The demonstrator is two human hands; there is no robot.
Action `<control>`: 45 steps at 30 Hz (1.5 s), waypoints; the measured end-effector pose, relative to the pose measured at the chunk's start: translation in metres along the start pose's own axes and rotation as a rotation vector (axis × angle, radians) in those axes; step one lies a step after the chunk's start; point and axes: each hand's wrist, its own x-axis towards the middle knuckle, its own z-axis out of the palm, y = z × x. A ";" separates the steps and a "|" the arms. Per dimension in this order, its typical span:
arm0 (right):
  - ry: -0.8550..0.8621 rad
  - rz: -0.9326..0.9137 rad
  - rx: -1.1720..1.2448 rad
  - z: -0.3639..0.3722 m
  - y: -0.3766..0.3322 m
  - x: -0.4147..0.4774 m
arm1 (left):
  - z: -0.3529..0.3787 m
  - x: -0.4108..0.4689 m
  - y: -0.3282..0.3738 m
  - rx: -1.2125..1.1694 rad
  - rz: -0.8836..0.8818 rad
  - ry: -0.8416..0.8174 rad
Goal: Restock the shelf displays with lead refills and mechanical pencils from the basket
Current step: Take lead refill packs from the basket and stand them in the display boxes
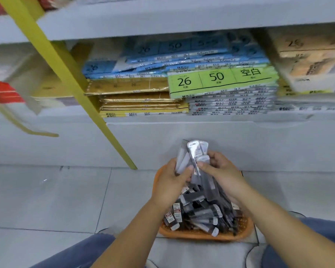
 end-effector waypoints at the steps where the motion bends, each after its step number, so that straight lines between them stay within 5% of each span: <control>1: -0.018 -0.020 0.007 0.001 -0.010 -0.004 | 0.000 -0.004 0.007 -0.071 -0.021 0.010; 10: -0.156 -0.221 -0.114 -0.008 -0.124 -0.038 | -0.012 -0.031 0.097 -0.523 -0.020 -0.246; 15: -0.218 -0.335 -0.150 -0.007 -0.186 -0.047 | -0.029 -0.042 0.157 -0.420 0.134 -0.314; 30: -0.161 -0.566 -0.247 0.010 -0.252 -0.029 | -0.054 -0.031 0.209 -0.339 0.278 -0.143; 45: -0.140 -0.591 -0.143 0.001 -0.270 -0.031 | -0.071 -0.031 0.206 -0.305 0.275 0.023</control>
